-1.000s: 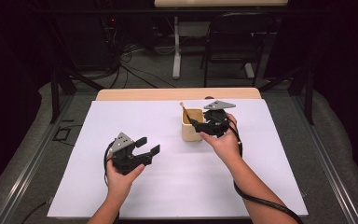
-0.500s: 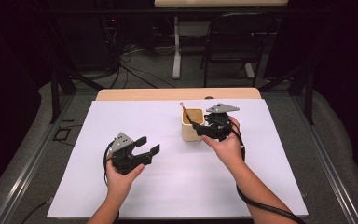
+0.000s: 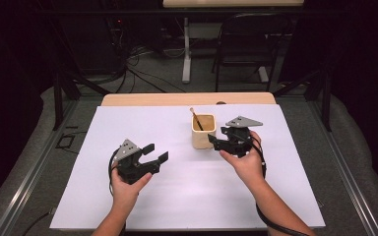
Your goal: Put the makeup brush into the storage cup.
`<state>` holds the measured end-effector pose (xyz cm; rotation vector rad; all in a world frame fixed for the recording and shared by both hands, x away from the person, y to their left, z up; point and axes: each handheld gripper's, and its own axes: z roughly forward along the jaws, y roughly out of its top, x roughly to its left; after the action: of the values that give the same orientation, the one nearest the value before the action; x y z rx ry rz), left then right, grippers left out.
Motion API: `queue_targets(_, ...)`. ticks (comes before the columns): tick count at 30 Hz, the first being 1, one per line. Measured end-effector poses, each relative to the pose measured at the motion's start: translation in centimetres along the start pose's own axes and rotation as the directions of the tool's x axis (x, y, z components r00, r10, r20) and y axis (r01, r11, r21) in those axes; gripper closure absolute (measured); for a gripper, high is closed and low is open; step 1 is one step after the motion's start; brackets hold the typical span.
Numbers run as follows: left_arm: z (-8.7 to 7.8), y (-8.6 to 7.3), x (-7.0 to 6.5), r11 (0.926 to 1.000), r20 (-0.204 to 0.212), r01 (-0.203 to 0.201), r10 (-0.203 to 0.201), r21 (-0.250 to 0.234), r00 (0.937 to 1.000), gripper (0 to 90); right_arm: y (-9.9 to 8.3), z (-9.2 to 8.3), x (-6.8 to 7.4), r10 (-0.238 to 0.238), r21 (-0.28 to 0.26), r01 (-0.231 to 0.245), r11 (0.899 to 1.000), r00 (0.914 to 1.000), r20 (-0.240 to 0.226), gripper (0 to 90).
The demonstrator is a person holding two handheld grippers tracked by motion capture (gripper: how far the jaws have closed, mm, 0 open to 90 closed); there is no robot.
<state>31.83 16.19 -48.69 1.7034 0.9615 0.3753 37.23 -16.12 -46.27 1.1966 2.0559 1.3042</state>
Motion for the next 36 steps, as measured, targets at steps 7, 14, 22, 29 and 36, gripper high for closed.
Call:
queue_targets(7, 0.0, 0.1, -0.1, 0.9999, -0.002, -0.008, 0.008, 0.007, 1.0000, 34.6, -1.6, -0.4, 0.5, -0.004, 0.004, 0.004, 1.000, 1.0000, 0.004, 41.3)
queue_targets(14, -0.1, 0.0, 0.0, 1.0000, 0.000, -0.004, 0.004, 0.005, 1.0000, 34.6, -2.2, -1.3, 0.9, 0.005, -0.010, -0.005, 1.000, 1.0000, -0.005, 41.3)
queue_targets(22, -0.3, 0.1, 0.1, 1.0000, -0.005, -0.001, 0.001, 0.002, 1.0000, 34.6, -3.6, -1.9, 0.9, 0.026, -0.016, -0.026, 1.000, 0.9996, -0.013, 41.2)
queue_targets(29, -0.2, 0.1, 0.2, 1.0000, -0.005, 0.000, 0.000, 0.000, 1.0000, 34.6, -4.7, -2.5, 0.8, 0.028, -0.019, -0.028, 0.999, 0.9994, -0.021, 41.3)
queue_targets(36, -0.2, 0.0, 0.2, 1.0000, -0.007, 0.000, 0.000, 0.003, 1.0000, 34.6, -6.0, -2.5, 1.2, 0.007, -0.013, -0.007, 1.000, 0.9998, -0.018, 41.4)
